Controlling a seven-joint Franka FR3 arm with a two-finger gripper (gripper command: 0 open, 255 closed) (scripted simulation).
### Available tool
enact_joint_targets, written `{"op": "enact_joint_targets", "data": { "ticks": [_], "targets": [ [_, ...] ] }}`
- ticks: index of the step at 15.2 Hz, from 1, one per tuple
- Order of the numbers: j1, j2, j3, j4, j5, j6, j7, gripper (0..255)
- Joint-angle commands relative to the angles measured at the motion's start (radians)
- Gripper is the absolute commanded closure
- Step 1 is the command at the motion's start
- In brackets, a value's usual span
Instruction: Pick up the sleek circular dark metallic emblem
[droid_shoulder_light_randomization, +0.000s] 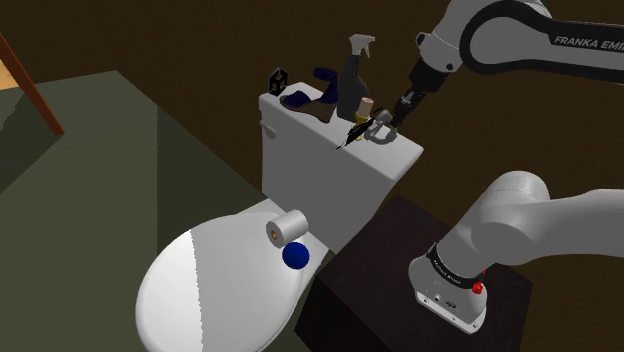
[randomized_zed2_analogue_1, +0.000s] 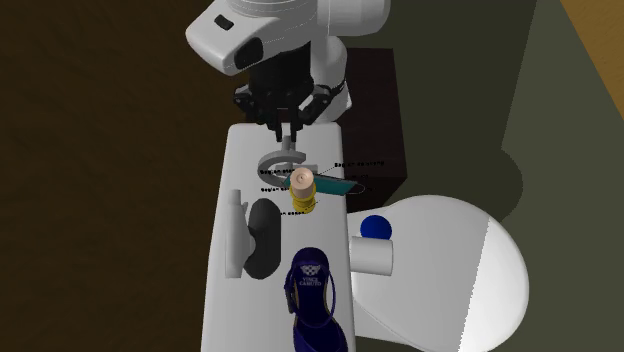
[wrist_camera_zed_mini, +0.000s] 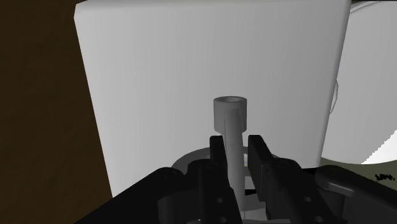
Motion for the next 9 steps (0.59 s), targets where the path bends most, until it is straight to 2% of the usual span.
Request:
{"op": "enact_joint_targets", "data": {
  "ticks": [1, 7, 9],
  "targets": [
    [0.0, 0.0, 0.0, -0.001, 0.0, 0.001, 0.0, 255],
    [0.0, 0.0, 0.0, 0.0, 0.0, 0.0, 0.0, 255],
    [0.002, 0.001, 0.003, 0.028, 0.004, -0.026, 0.0, 255]
  ]
}}
